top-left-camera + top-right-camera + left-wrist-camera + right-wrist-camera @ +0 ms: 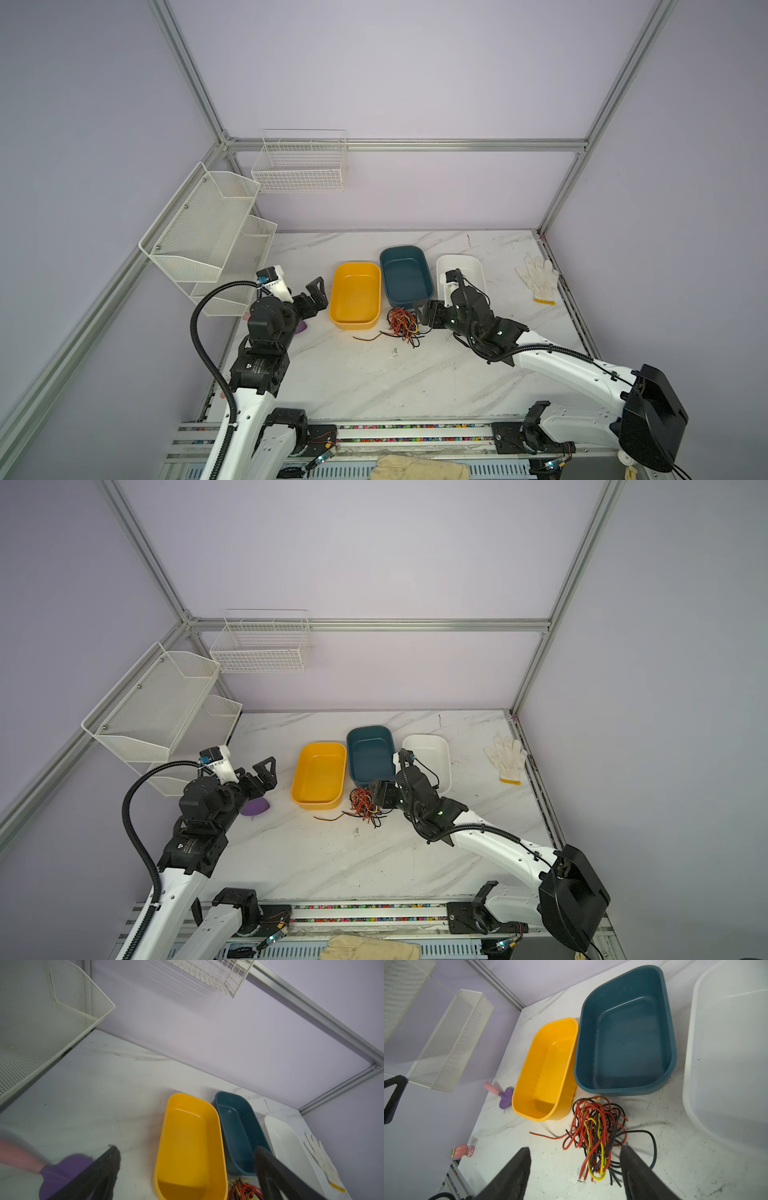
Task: Untangle the cables
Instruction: 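Lower the right gripper onto the tangled wires while the left arm approaches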
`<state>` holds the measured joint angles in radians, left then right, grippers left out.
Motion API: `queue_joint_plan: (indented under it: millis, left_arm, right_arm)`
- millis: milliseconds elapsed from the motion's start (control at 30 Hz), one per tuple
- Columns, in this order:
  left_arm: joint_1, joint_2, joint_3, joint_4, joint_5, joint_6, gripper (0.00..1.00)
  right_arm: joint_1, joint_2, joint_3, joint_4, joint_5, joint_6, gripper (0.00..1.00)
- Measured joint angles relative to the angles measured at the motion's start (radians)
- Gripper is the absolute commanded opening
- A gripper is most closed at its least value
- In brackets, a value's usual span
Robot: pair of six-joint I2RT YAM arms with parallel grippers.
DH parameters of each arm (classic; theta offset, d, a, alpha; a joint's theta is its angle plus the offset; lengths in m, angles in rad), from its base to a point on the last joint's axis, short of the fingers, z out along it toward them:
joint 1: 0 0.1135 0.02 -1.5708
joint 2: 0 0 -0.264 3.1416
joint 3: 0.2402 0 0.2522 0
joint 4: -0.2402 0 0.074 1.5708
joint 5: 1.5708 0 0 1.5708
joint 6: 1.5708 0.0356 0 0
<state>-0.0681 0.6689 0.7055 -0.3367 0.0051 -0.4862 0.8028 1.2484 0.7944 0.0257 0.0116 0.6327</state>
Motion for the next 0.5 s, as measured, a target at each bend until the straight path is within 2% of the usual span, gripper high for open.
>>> queue_joint_plan:
  millis: [233,367,500]
  left_arm:
    - [-0.001,-0.005,0.000,-0.195,0.012,0.012,1.00]
    - [-0.004,0.063,0.008,-0.251,0.034,0.016,1.00]
    - [-0.006,0.138,0.011,-0.288,0.064,0.018,1.00]
  right_arm:
    - [0.040,0.105,-0.005,0.034,0.000,0.009,0.57]
    - [0.063,0.191,0.003,0.050,0.001,0.000,0.49]
    - [0.076,0.254,0.022,0.063,0.010,-0.016,0.47]
